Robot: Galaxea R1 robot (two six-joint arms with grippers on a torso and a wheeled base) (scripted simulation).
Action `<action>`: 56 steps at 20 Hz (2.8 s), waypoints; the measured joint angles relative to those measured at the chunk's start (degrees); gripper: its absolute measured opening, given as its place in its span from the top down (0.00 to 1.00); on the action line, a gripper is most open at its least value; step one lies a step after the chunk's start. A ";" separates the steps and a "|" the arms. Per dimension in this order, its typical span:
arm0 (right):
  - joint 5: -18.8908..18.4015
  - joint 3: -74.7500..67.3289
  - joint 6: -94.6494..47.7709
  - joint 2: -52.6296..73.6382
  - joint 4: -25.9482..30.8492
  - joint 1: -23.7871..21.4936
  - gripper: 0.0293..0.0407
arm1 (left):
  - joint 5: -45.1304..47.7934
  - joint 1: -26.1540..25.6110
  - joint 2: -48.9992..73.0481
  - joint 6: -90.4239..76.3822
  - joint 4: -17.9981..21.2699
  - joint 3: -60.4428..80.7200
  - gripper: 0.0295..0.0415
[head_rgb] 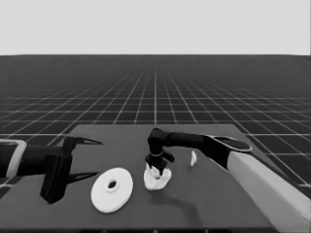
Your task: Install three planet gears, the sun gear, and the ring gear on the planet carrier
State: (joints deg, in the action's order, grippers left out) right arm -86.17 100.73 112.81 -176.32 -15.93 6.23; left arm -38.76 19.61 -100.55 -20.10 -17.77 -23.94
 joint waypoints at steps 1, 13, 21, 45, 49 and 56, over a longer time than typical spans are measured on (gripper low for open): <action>0.00 0.00 0.60 0.00 0.00 0.00 0.86 | 0.00 0.00 0.00 0.00 0.00 0.00 0.25; 0.00 0.00 7.80 -0.01 0.00 0.00 0.86 | 0.00 0.00 0.00 0.00 0.00 0.00 0.25; 0.00 0.00 12.60 -0.01 0.00 0.00 0.86 | 0.00 0.00 0.00 0.00 0.00 0.00 0.25; 0.01 0.00 23.65 -0.01 0.00 0.01 0.19 | 0.00 0.00 0.00 0.00 0.00 0.00 0.25; -1.48 -2.19 1.15 0.49 2.50 -2.79 0.12 | 0.00 0.00 0.00 0.00 0.00 0.00 0.25; -2.13 -4.09 -32.91 0.90 6.59 -7.78 0.19 | 0.00 0.00 0.00 0.00 0.00 0.00 0.25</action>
State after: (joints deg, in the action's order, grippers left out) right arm -88.30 96.63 79.90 -175.42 -9.33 -1.55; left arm -38.76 19.61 -100.55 -20.10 -17.77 -23.94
